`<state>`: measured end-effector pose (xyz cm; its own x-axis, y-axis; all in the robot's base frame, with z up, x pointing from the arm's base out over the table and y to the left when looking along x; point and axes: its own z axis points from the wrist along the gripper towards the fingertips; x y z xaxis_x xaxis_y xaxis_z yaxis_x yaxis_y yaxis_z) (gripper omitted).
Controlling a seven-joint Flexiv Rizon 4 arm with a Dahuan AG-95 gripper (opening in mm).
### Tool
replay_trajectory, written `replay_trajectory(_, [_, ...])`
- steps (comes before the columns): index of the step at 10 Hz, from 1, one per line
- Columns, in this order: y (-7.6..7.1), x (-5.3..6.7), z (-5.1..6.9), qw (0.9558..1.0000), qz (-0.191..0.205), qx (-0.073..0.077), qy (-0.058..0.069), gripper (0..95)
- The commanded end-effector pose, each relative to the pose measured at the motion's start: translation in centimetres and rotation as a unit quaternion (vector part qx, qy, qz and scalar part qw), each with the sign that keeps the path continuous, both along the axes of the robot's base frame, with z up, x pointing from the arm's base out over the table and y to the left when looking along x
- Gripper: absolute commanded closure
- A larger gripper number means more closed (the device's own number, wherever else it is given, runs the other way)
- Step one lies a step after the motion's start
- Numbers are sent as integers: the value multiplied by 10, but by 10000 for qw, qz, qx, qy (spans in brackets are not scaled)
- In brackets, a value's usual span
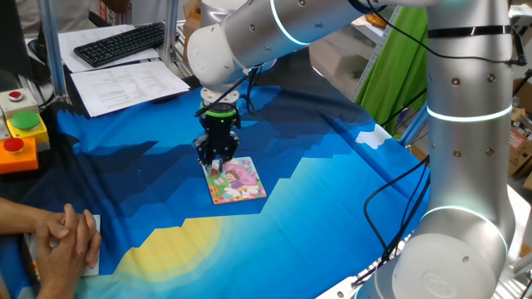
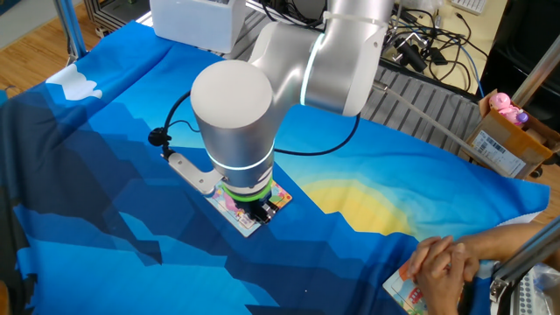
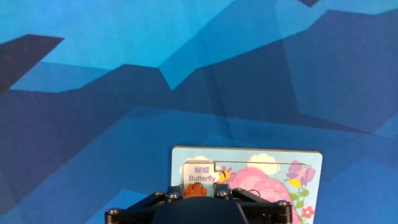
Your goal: Assemble one piece of a puzzle
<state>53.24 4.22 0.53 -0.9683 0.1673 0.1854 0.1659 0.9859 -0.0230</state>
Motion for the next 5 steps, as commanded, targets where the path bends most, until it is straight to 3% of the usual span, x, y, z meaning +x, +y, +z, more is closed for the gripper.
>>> replay_trajectory(1, [0, 0, -2, 10000, -7, 10, 16, 950])
replay_trajectory(5, [-2, 0, -1, 10000, 14, -11, 23, 950])
